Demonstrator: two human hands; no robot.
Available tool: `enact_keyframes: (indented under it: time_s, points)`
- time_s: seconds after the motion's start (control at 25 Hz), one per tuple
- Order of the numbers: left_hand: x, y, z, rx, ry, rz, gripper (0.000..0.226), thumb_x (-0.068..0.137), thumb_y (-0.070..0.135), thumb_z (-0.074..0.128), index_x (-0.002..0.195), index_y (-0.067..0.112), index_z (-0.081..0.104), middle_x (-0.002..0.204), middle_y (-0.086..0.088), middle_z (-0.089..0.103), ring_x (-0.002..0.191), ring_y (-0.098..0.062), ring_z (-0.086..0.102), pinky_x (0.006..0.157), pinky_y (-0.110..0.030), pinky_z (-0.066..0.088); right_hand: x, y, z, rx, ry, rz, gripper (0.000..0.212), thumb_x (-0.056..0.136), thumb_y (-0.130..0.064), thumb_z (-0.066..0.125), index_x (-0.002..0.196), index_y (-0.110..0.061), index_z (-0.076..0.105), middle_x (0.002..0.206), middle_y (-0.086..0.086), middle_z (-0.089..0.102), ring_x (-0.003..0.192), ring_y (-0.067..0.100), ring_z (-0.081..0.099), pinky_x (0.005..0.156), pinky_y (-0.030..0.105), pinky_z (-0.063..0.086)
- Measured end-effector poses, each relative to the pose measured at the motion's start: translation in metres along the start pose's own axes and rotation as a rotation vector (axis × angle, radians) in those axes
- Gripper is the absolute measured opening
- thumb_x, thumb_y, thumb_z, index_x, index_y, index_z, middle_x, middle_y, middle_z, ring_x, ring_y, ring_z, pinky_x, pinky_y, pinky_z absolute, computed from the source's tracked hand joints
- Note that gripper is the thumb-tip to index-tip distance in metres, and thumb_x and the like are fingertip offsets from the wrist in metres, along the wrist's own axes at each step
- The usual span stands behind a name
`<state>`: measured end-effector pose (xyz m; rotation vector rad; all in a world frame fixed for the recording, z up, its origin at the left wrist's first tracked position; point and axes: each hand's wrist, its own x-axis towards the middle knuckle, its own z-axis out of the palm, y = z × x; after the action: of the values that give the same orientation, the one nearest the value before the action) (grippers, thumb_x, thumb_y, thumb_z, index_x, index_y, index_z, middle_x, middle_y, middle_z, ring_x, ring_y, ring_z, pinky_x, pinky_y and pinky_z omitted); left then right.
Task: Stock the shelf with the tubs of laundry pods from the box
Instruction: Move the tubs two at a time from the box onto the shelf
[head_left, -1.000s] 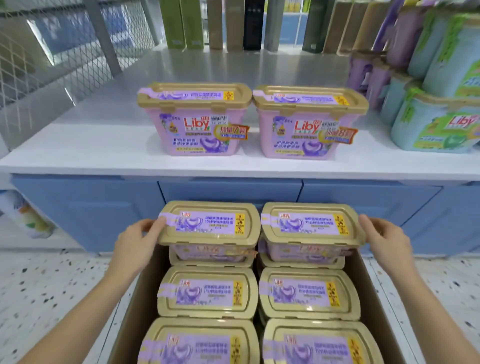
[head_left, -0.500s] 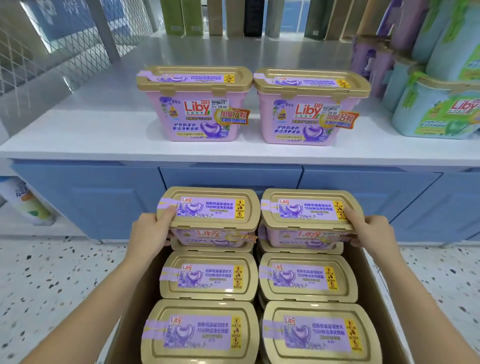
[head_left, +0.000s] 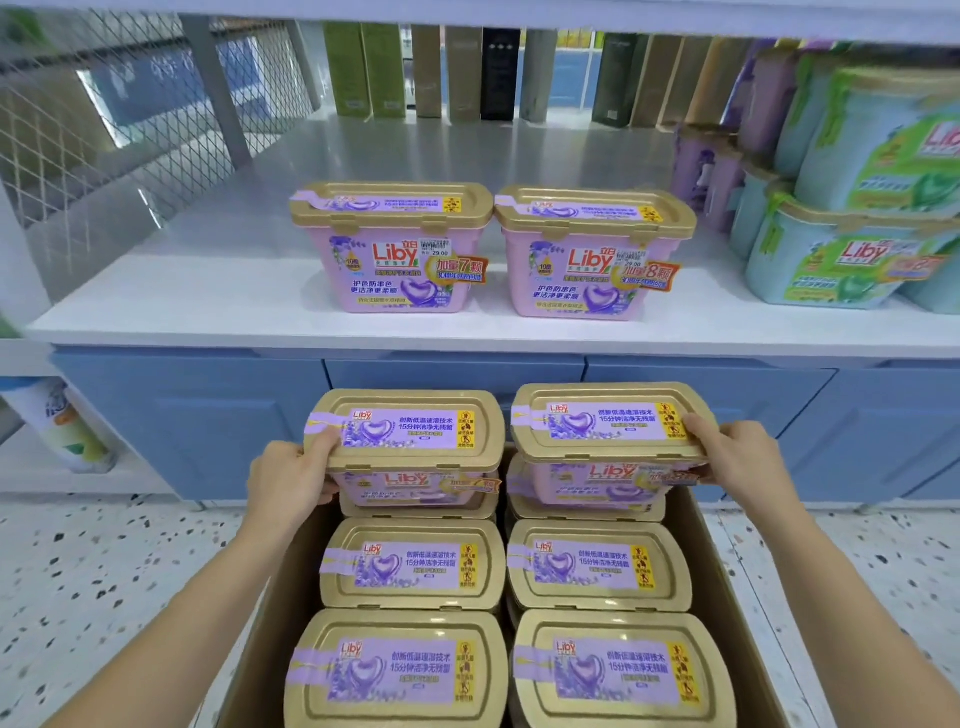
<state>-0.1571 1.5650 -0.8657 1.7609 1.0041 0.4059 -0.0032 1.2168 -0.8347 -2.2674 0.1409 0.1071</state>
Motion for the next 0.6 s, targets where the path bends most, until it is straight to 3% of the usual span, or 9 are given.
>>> enact_keyframes:
  time_s: [0.08,0.24,0.36,0.44,0.52,0.6]
  points:
    - [0.001,0.013,-0.012,-0.049,0.001,0.015,0.039,0.085,0.035,0.055,0.062,0.004,0.065,0.058,-0.010,0.071,0.063,-0.028,0.069,0.058,-0.032,0.059,0.003,-0.010,-0.013,0.046,0.006,-0.016,0.052,0.084,-0.044,0.054,0.062,0.003,0.061,0.073,0.024,0.068,0.078,0.040,0.066,0.079,0.051,0.053]
    - [0.010,0.061,-0.044,-0.130,-0.002,0.094,0.035,0.081,0.033,0.058,0.064,0.004,0.066,0.055,-0.014,0.070,0.058,-0.029,0.070,0.069,-0.041,0.059,0.013,-0.049,-0.047,0.122,0.046,-0.071,0.056,0.074,-0.048,0.059,0.068,0.007,0.064,0.076,0.027,0.069,0.076,0.041,0.067,0.080,0.055,0.053]
    - [0.012,0.104,-0.066,-0.175,0.027,0.171,0.033,0.082,0.032,0.057,0.069,0.003,0.066,0.044,-0.005,0.066,0.048,-0.022,0.067,0.052,-0.032,0.058,0.014,-0.093,-0.075,0.172,0.070,-0.149,0.043,0.080,-0.037,0.061,0.063,0.002,0.059,0.069,0.022,0.064,0.062,0.034,0.065,0.065,0.042,0.057]
    - [0.010,0.131,-0.079,-0.215,0.040,0.212,0.034,0.082,0.031,0.057,0.075,0.000,0.066,0.046,-0.007,0.066,0.044,-0.021,0.066,0.044,-0.028,0.057,0.017,-0.121,-0.091,0.203,0.090,-0.206,0.037,0.081,-0.033,0.061,0.067,0.001,0.060,0.072,0.021,0.062,0.053,0.030,0.063,0.057,0.040,0.058]
    - [0.008,0.156,-0.089,-0.253,0.036,0.230,0.031,0.083,0.029,0.057,0.071,0.001,0.063,0.041,-0.006,0.064,0.039,-0.019,0.064,0.043,-0.028,0.055,0.020,-0.145,-0.105,0.215,0.108,-0.245,0.040,0.079,-0.035,0.062,0.076,0.005,0.062,0.081,0.026,0.065,0.061,0.034,0.067,0.058,0.046,0.058]
    - [0.010,0.180,-0.100,-0.276,0.048,0.247,0.030,0.083,0.027,0.056,0.068,0.002,0.060,0.037,-0.004,0.061,0.034,-0.017,0.061,0.042,-0.030,0.054,0.024,-0.169,-0.116,0.220,0.142,-0.268,0.040,0.073,-0.041,0.062,0.068,-0.001,0.059,0.089,0.031,0.067,0.078,0.043,0.067,0.072,0.057,0.056]
